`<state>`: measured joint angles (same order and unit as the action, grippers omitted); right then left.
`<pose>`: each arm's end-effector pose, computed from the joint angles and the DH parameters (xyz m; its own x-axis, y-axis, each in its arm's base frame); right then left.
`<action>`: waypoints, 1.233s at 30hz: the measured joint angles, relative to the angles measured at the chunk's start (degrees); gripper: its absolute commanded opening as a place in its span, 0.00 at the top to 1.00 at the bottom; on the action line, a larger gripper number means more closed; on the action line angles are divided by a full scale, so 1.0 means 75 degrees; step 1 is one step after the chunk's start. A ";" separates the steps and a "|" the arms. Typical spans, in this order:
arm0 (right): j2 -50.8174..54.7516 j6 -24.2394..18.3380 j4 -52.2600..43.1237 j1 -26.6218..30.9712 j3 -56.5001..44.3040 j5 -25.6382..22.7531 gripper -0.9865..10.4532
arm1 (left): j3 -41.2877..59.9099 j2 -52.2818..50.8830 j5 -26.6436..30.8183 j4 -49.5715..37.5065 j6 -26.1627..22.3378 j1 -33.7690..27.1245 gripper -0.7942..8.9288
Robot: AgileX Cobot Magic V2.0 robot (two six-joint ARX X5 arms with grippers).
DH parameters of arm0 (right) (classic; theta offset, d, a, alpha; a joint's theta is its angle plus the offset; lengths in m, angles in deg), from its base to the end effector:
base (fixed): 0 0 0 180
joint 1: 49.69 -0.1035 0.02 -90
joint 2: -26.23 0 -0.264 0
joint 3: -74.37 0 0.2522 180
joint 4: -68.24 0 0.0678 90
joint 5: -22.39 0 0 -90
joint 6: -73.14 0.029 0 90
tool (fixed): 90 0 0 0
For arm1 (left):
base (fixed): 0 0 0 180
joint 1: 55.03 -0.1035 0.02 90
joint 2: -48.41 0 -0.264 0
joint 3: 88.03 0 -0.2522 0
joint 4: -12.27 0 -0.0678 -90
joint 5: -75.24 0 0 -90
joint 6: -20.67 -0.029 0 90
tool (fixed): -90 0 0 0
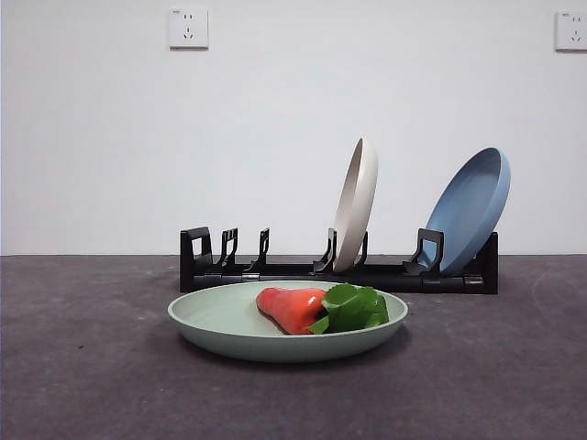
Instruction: Take the green plate from the plate rack,put the plate on the table,take the carrot from the table,put the carrot in the plate
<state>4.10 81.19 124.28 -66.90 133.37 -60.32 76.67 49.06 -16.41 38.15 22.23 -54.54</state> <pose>0.0643 0.0238 0.3226 0.8574 0.3984 -0.3257 -0.3600 0.9167 0.1735 0.0949 -0.0016 0.1514 0.9802 -0.0372 -0.1947 0.0315 0.9990 -0.0323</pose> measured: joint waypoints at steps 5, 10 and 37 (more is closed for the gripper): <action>0.1035 -0.0452 -0.2063 0.0968 -0.1658 0.0000 0.91 | 0.0000 0.0000 0.0000 0.0000 0.0000 0.0000 0.92; 0.1789 -0.0539 -0.3611 0.1434 -0.3663 0.0000 0.91 | -0.0003 0.0000 0.0000 0.0000 0.0000 0.0000 0.92; 0.2917 -0.0565 -0.4240 0.1445 -0.5852 0.0000 0.91 | 0.0000 0.0000 0.0000 0.0000 0.0000 0.0000 0.92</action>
<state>25.98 76.95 92.48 -56.06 89.48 -60.32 76.67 49.06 -16.41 38.15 22.23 -54.54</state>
